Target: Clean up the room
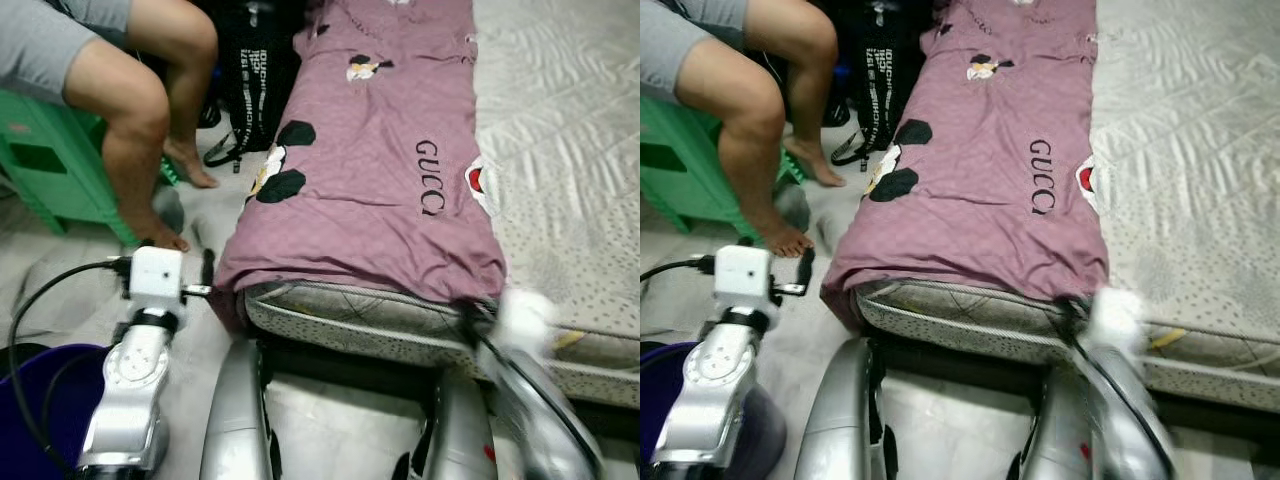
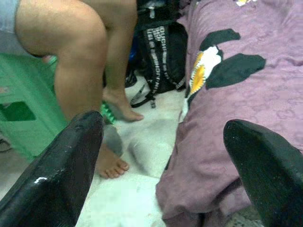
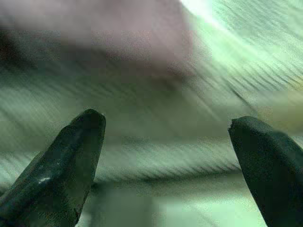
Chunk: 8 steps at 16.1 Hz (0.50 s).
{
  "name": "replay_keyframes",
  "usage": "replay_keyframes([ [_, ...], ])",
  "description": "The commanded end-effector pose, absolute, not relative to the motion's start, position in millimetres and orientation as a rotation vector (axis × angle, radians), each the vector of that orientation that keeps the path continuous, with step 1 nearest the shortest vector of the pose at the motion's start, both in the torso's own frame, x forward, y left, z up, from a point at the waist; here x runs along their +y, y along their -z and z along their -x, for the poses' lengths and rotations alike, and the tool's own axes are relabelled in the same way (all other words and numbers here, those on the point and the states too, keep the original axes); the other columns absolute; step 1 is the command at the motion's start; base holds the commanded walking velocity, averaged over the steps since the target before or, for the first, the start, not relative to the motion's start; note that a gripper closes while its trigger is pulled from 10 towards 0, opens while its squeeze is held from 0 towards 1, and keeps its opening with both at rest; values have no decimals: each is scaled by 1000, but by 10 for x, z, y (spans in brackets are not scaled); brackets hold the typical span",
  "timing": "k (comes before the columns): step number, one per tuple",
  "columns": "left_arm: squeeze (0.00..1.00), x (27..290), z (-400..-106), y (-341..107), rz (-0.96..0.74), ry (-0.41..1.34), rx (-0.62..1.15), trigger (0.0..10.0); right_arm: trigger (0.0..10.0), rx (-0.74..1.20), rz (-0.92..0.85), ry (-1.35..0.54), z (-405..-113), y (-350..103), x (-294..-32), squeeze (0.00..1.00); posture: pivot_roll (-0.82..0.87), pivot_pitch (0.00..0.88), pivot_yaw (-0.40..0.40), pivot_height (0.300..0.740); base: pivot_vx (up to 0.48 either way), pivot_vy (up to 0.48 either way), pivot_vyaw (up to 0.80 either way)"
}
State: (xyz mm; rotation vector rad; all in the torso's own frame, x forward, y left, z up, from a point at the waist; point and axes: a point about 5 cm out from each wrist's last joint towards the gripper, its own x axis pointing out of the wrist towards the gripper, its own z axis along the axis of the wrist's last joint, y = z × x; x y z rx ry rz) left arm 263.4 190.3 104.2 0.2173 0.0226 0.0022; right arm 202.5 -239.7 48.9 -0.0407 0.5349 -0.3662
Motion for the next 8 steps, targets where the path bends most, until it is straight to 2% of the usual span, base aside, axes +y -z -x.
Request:
replay_keyframes([
  [1, 0, 1894, -2650, -1030, -214, 2, 25, 10000, 10000, 591, 103, 332, -1760, -485, -2405, 0, 50, 93, 52, 508, 0, 0, 0],
  [3, 0, 1881, -2667, -1027, -208, 3, 22, 10000, 10000, 682, 155, 355, -1425, -410, -2539, 0, 37, 88, 50, 508, 0, 0, 0],
  [5, 0, 1865, -2693, -1020, -199, 2, 21, 10000, 10000, 672, 138, 396, -1419, -423, -2635, 0, 27, 83, 54, 508, 0, 0, 0],
  [7, 0, 1843, -2720, -1014, -192, 5, 18, 10000, 10000, 536, 2, 347, -1789, -595, -2559, 0, 27, 73, 56, 508, 0, 0, 0],
  [8, 0, 1839, -2739, -1013, -185, 5, 17, 10000, 10000, 477, -186, 210, -2164, -734, -2329, 0, 25, 62, 57, 508, 0, 0, 0],
])
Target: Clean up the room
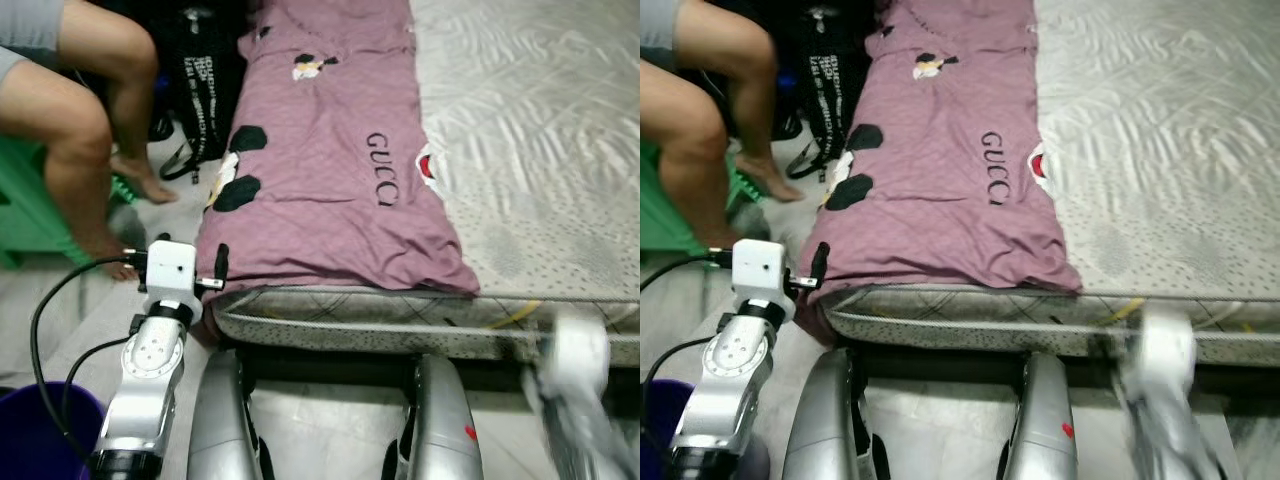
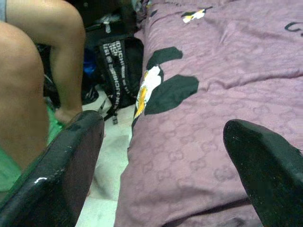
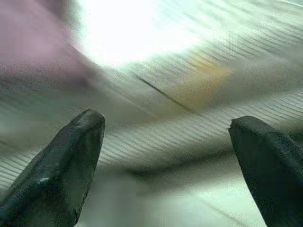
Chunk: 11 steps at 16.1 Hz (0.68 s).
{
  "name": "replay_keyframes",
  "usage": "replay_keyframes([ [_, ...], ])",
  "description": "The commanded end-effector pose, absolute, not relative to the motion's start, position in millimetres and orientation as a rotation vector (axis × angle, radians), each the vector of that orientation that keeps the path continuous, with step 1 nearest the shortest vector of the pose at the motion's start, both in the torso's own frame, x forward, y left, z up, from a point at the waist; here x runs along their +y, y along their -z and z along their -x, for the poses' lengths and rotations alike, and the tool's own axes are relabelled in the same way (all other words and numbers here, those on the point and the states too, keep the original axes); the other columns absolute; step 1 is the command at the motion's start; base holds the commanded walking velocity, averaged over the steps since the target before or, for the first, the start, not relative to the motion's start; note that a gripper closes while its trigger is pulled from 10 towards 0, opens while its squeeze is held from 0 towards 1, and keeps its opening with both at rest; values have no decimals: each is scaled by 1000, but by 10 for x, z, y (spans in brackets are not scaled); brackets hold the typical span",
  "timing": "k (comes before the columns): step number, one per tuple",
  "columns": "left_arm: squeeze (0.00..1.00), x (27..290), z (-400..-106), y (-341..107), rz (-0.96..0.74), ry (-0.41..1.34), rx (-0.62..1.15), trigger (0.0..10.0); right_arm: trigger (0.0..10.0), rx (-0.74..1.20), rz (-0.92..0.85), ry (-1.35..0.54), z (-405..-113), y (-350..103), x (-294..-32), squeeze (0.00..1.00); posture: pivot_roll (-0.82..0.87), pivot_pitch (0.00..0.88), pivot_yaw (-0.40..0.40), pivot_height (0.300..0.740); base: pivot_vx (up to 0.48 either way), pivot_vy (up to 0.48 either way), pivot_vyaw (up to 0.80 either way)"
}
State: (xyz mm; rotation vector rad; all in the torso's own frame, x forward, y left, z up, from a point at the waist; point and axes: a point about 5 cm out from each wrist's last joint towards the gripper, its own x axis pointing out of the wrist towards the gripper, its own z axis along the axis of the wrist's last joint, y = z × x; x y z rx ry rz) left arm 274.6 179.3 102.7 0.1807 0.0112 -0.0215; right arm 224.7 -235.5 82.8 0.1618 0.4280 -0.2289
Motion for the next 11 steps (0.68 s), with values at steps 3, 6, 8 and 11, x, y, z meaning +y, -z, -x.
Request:
replay_keyframes([
  [3, 0, 1822, -2772, -1014, -176, 4, 14, 10000, 10000, 539, -348, 24, -2545, -765, -1970, 0, 35, 52, 50, 508, 0, 0, 0],
  [6, 0, 1832, -2778, -1018, -170, 0, 10, 10000, 10000, 486, -378, 68, -2818, -819, -1836, 0, 50, 47, 44, 508, 0, 0, 0],
  [8, 0, 1849, -2777, -1007, -169, -5, 12, 10000, 10000, 491, -386, 109, -2958, -845, -1762, 0, 54, 45, 44, 508, 0, 0, 0],
  [11, 0, 1859, -2773, -1009, -170, -7, 13, 10000, 0, 474, -413, 109, -3025, -878, -1670, 0, 64, 40, 42, 508, 0, 0, 0],
])
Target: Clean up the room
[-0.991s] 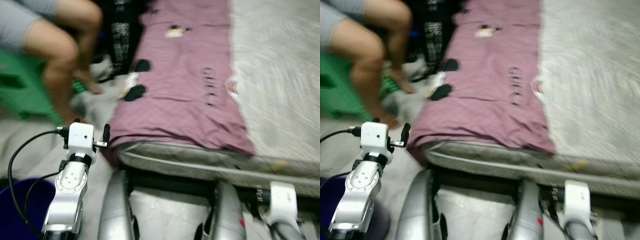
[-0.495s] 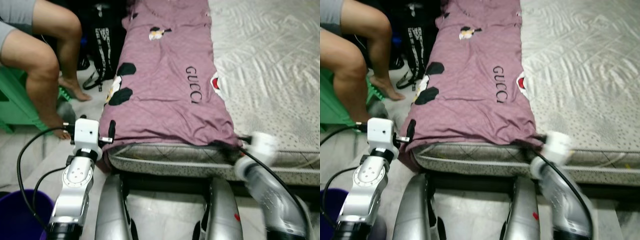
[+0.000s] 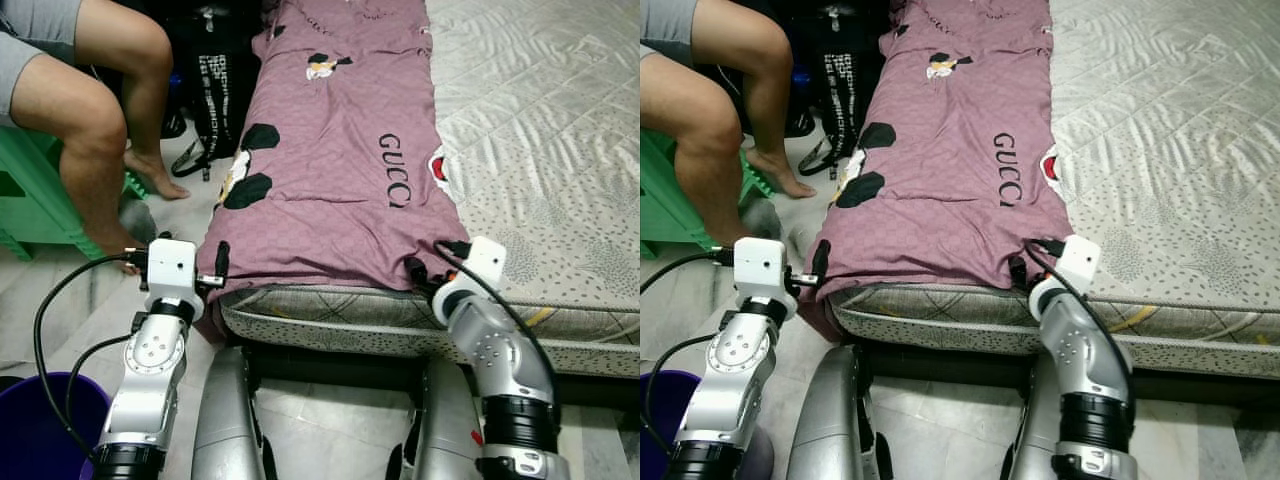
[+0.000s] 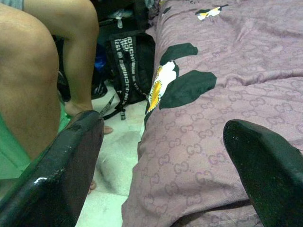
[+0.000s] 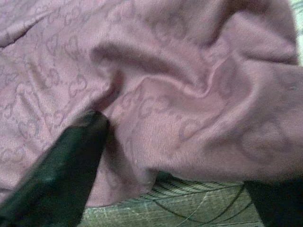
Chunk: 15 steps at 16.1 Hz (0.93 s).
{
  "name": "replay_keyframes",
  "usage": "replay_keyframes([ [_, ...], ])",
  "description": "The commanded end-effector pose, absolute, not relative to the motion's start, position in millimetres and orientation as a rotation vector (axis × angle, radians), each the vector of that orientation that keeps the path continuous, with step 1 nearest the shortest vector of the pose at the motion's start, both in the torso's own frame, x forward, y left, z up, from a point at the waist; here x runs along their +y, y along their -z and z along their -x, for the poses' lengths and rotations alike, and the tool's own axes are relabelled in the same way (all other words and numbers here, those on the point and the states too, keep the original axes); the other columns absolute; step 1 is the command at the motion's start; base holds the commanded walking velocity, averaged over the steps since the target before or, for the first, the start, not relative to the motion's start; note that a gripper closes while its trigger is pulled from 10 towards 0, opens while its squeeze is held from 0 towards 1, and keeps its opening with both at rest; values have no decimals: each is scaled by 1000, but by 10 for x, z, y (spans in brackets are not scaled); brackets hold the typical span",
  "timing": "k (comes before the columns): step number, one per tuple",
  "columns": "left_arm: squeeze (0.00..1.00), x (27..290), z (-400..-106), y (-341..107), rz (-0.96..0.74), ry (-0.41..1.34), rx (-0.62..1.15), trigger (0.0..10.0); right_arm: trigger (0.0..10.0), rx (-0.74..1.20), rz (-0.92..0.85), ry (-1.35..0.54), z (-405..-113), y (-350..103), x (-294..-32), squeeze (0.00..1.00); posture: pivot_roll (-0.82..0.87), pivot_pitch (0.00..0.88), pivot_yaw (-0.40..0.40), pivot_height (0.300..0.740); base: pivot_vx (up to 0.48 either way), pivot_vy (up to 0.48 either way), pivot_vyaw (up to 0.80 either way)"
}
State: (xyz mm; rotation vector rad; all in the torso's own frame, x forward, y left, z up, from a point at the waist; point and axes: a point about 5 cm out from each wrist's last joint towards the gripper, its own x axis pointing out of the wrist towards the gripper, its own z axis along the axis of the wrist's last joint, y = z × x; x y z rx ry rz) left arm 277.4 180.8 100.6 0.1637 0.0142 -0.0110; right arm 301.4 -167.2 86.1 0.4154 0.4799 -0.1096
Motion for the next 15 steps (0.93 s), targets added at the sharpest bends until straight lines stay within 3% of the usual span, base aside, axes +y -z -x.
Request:
replay_keyframes([
  [1, 0, 1865, -2770, -1007, -169, -8, 15, 10000, 0, 476, -407, 129, -3010, -837, -1688, 0, 65, 39, 43, 508, 0, 0, 0],
  [6, 0, 1862, -2780, -993, -171, 1, 21, 10000, 0, 448, -391, 213, -2984, -807, -1806, 0, 59, 40, 53, 508, 0, 0, 0],
  [8, 0, 1853, -2788, -995, -172, 5, 20, 10000, 0, 417, -298, 280, -2976, -827, -1921, 0, 58, 42, 52, 508, 0, 0, 0],
  [15, 0, 1854, -2790, -984, -170, 2, 24, 10000, 0, 432, -272, 281, -2893, -778, -1962, 0, 52, 42, 50, 508, 0, 0, 0],
])
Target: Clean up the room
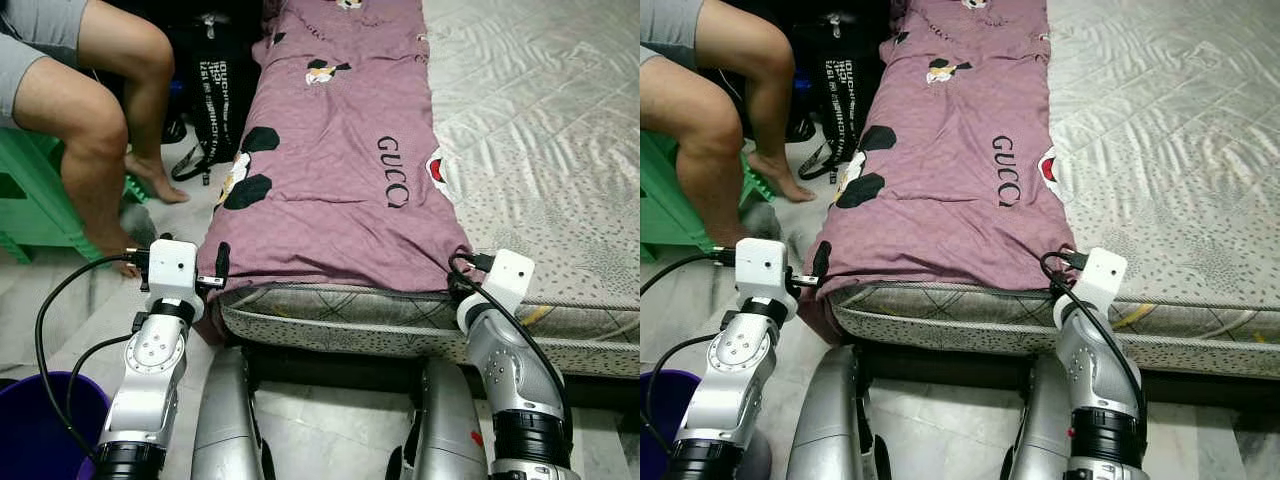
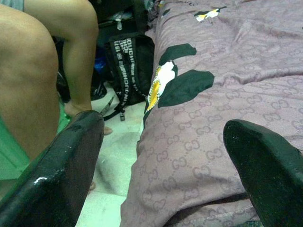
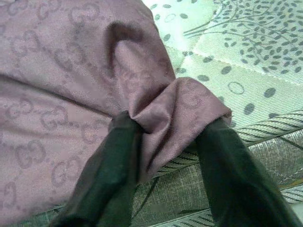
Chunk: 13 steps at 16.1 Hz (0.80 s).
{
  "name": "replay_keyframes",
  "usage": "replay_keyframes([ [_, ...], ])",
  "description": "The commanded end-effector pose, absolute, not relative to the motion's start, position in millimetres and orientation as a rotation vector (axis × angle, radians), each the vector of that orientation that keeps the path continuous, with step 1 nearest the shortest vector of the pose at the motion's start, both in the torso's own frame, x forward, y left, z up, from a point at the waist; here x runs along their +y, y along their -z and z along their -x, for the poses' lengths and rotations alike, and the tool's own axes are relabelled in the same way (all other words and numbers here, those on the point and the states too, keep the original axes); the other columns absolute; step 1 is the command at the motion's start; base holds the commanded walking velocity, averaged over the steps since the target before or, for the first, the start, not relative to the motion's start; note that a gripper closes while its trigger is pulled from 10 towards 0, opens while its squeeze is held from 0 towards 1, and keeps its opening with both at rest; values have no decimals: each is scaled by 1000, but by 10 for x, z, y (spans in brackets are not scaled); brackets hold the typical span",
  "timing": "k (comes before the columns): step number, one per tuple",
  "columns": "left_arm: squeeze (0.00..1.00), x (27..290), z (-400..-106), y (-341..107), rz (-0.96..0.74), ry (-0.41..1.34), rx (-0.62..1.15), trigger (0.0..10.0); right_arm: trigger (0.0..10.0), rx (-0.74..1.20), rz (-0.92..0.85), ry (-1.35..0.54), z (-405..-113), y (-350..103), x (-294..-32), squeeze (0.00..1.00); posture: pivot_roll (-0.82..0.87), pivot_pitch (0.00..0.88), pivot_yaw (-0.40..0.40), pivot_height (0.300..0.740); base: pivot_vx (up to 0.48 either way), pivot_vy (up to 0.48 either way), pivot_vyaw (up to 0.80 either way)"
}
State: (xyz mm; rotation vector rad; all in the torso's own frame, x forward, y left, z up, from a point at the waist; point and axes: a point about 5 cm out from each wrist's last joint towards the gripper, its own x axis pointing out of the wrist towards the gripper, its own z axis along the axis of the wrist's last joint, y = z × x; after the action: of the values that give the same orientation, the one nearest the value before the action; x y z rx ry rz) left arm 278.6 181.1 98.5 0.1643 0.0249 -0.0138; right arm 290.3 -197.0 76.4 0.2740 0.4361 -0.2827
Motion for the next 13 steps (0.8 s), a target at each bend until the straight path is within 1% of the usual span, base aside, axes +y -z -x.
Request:
replay_keyframes([
  [1, 0, 1852, -2793, -984, -170, 2, 24, 10000, 0, 434, -277, 274, -2896, -778, -1949, 0, 52, 42, 50, 508, 0, 0, 0],
  [8, 0, 1851, -2806, -985, -171, -1, 24, 10000, 0, 469, -334, 221, -2896, -745, -1850, 0, 52, 42, 48, 508, 0, 0, 0],
  [13, 0, 1853, -2811, -982, -174, 0, 24, 10000, 0, 480, -314, 219, -2890, -722, -1862, 0, 50, 41, 50, 508, 0, 0, 0],
])
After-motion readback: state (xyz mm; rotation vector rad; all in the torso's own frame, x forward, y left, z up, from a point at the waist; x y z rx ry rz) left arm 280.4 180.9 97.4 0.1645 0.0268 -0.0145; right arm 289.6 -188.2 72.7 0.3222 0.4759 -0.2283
